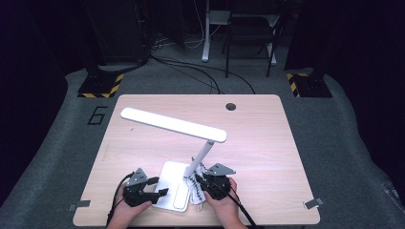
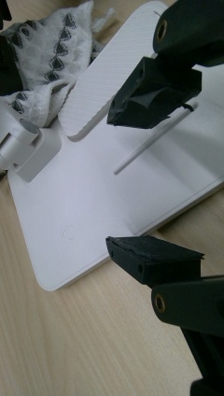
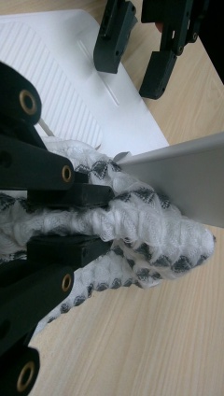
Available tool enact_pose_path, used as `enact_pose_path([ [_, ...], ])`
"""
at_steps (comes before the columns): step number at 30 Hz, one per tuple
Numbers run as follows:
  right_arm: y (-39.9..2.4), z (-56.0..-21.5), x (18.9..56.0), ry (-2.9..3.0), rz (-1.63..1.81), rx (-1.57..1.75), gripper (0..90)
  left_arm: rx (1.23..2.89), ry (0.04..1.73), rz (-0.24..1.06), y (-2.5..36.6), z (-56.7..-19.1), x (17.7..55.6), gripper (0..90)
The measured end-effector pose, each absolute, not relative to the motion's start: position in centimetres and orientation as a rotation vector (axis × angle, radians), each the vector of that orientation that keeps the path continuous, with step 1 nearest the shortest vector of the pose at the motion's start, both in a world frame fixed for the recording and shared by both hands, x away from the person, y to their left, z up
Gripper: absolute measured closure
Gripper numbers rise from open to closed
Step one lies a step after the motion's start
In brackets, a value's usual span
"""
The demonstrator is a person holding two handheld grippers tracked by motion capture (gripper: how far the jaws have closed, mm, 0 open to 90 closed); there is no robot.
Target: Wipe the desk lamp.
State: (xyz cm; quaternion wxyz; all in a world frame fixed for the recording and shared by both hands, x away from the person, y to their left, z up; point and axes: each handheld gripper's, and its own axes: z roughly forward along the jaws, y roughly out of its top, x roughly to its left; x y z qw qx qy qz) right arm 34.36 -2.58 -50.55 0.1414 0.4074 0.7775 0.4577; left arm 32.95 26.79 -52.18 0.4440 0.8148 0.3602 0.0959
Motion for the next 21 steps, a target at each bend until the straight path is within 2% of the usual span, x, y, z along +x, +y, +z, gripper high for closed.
enact_pose_path([
  [9,-3.0,-50.4,34.9,2.253,1.322,1.162,77.4,2.029,0.873,0.216,26.4,-52.0,32.5,35.8],
  [12,-3.2,-50.4,34.9,2.251,1.331,1.168,77.3,2.032,0.839,0.178,26.0,-51.8,32.3,41.1],
  [16,-3.3,-50.4,34.9,2.248,1.332,1.157,77.1,2.058,0.806,0.237,25.0,-51.8,32.1,40.5],
  [21,-3.5,-50.4,34.8,2.244,1.328,1.169,77.1,2.059,0.796,0.215,25.0,-51.7,32.4,39.7],
])
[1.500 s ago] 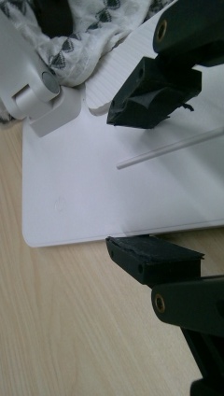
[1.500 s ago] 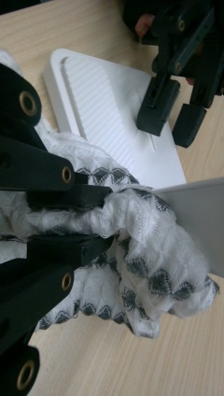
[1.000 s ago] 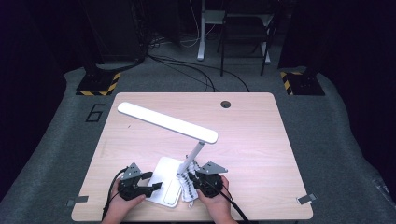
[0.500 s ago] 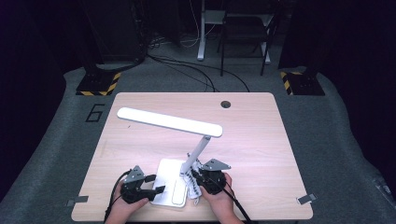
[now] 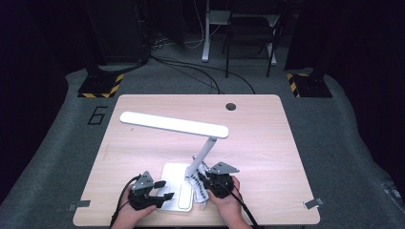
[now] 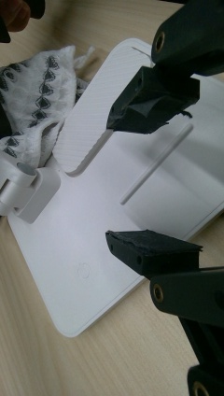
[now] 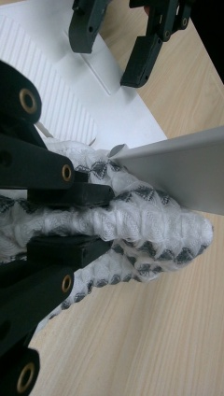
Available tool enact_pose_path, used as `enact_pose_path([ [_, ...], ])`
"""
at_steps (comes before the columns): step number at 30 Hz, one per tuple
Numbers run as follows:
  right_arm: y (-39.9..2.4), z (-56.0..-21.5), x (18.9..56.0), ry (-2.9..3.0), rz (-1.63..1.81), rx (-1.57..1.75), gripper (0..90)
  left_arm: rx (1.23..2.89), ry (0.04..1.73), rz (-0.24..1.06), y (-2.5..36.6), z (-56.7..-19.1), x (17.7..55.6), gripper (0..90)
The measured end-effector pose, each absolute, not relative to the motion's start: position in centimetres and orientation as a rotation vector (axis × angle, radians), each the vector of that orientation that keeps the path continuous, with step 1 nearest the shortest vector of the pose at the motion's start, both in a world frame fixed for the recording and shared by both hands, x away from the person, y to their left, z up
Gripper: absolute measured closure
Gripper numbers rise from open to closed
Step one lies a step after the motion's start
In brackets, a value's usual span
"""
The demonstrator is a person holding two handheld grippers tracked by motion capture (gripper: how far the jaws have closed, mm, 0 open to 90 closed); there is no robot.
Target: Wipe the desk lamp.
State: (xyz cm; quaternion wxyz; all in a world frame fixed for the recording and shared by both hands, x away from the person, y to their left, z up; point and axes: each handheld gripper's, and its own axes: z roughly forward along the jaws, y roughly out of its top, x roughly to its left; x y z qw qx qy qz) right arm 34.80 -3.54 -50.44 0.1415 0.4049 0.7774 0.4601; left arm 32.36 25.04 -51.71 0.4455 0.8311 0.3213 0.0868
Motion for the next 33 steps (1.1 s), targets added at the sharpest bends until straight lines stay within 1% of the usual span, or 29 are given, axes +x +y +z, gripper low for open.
enact_pose_path([
  [1,-3.6,-50.4,34.8,2.241,1.330,1.168,77.1,2.051,0.802,0.207,25.0,-51.6,32.5,39.6],
  [2,-3.7,-50.4,34.8,2.242,1.333,1.164,77.1,2.040,0.798,0.229,25.0,-51.6,32.7,39.5],
  [3,-3.8,-50.3,34.7,2.240,1.332,1.168,77.1,2.036,0.800,0.209,25.0,-51.4,32.9,39.5],
  [7,-4.0,-50.1,34.7,2.234,1.335,1.168,77.0,2.032,0.743,0.243,24.3,-50.5,33.7,39.5],
  [14,-4.3,-49.7,34.7,2.229,1.351,1.143,76.9,2.000,0.711,0.239,23.0,-49.3,35.1,39.5],
  [18,-4.2,-49.4,34.5,2.228,1.358,1.125,77.0,2.000,0.686,0.263,22.6,-48.9,35.9,39.5],
  [33,-5.4,-48.1,33.9,2.197,1.350,1.084,77.1,2.009,0.624,0.212,19.4,-48.7,37.6,39.6],
])
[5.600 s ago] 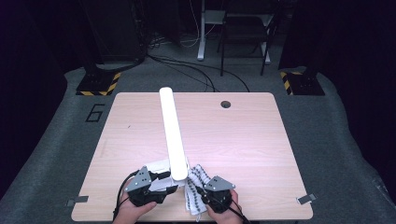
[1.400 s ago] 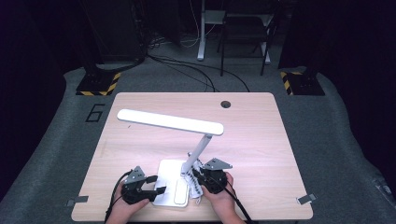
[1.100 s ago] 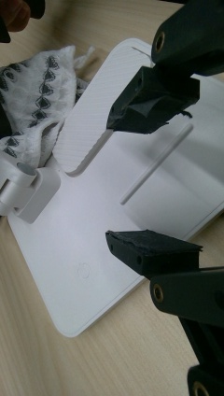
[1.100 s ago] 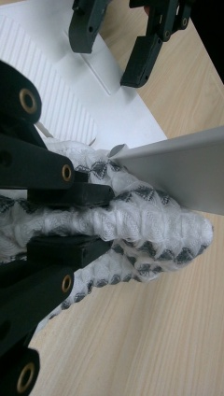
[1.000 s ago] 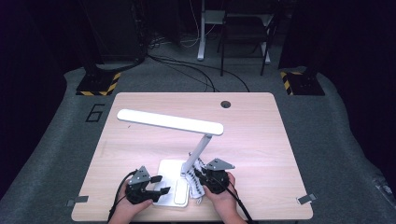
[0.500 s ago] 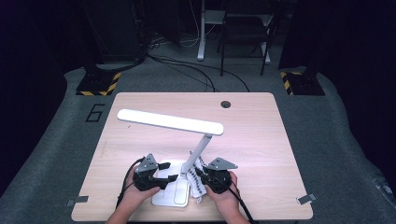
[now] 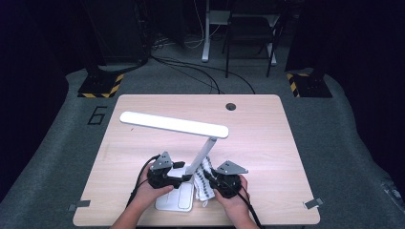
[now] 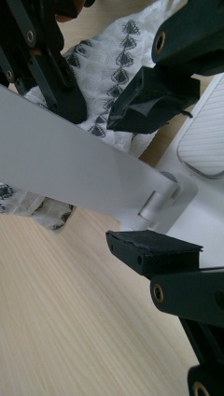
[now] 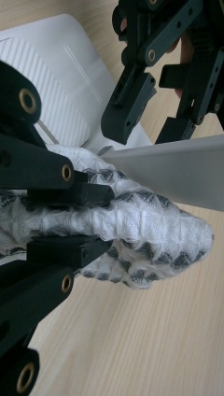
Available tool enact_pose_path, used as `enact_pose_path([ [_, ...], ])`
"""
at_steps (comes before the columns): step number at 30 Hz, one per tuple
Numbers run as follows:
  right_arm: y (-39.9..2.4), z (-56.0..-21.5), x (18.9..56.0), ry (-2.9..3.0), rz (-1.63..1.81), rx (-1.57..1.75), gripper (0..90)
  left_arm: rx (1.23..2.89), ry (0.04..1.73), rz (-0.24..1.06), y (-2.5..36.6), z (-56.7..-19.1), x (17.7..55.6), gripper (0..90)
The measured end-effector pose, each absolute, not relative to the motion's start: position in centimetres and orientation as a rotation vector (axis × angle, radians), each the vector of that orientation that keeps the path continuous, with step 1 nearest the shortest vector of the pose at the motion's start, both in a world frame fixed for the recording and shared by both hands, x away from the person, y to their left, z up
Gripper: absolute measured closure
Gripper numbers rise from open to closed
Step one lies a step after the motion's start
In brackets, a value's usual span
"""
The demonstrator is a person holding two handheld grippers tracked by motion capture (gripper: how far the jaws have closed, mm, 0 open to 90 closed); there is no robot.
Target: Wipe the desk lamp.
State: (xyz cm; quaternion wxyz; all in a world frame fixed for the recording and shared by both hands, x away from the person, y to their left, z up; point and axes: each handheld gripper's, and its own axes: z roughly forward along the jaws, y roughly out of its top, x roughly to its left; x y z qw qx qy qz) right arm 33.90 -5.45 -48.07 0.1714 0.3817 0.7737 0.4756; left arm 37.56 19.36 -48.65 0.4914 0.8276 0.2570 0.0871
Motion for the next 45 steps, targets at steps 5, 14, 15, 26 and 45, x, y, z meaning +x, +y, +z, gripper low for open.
enact_pose_path([
  [5,-5.8,-48.0,33.7,2.185,1.355,1.089,77.1,2.021,0.586,0.223,18.5,-48.6,38.0,40.1],
  [14,-6.3,-47.4,33.5,2.179,1.367,1.081,77.0,2.003,0.573,0.199,18.2,-48.8,38.8,45.2],
  [15,-6.3,-47.3,33.5,2.182,1.366,1.080,77.0,2.009,0.563,0.207,18.1,-48.9,38.8,46.7],
  [26,-6.5,-46.0,33.6,2.148,1.392,1.053,77.0,2.024,0.542,0.230,17.8,-48.6,38.4,52.9],
  [45,-6.4,-45.0,33.7,2.135,1.404,1.028,76.9,2.042,0.479,0.151,16.1,-48.6,40.5,44.3],
])
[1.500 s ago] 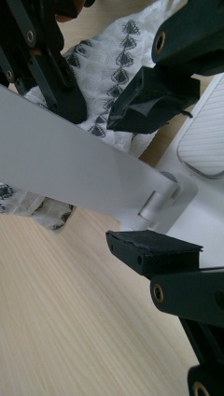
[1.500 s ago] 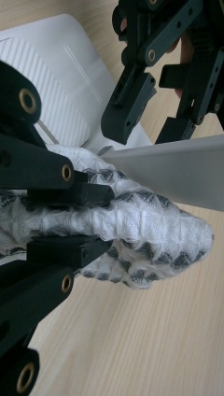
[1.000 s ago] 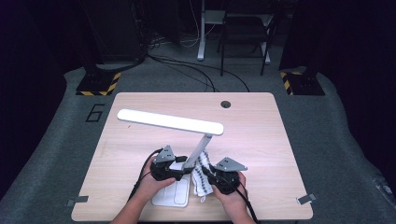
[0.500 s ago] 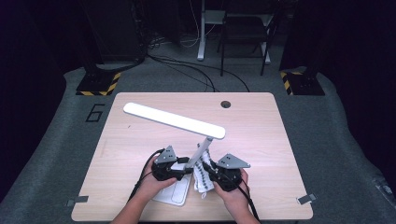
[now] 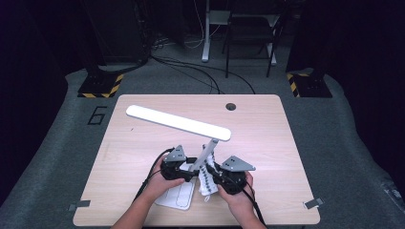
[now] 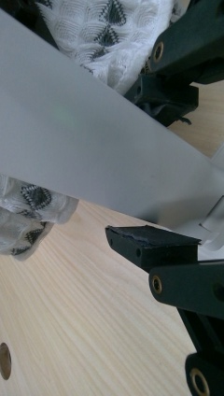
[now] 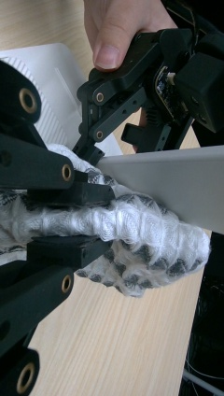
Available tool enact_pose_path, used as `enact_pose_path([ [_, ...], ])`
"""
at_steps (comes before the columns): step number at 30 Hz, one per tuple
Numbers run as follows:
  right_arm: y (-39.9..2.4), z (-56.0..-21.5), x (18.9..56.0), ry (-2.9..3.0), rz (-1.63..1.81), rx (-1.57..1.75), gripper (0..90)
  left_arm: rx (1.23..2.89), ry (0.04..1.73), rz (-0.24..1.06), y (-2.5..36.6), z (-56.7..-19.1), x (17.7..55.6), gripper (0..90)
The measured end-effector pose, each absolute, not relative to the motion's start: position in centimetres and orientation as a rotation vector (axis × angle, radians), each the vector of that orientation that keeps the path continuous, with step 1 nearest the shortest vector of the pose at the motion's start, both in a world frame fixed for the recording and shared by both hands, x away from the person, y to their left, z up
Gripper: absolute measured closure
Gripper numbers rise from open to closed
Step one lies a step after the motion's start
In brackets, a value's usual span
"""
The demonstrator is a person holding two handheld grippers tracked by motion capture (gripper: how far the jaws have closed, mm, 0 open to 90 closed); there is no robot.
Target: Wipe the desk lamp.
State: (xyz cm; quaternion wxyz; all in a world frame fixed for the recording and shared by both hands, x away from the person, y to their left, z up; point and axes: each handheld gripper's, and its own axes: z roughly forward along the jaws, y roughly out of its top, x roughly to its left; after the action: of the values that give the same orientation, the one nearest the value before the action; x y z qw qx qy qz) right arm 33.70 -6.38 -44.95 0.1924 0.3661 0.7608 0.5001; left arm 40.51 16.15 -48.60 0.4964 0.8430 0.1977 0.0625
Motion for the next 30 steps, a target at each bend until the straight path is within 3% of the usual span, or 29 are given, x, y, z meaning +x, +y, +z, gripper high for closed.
enact_pose_path([
  [30,-6.7,-43.1,34.0,2.081,1.450,1.009,76.7,2.045,0.596,0.256,16.7,-48.3,38.7,48.5],
])
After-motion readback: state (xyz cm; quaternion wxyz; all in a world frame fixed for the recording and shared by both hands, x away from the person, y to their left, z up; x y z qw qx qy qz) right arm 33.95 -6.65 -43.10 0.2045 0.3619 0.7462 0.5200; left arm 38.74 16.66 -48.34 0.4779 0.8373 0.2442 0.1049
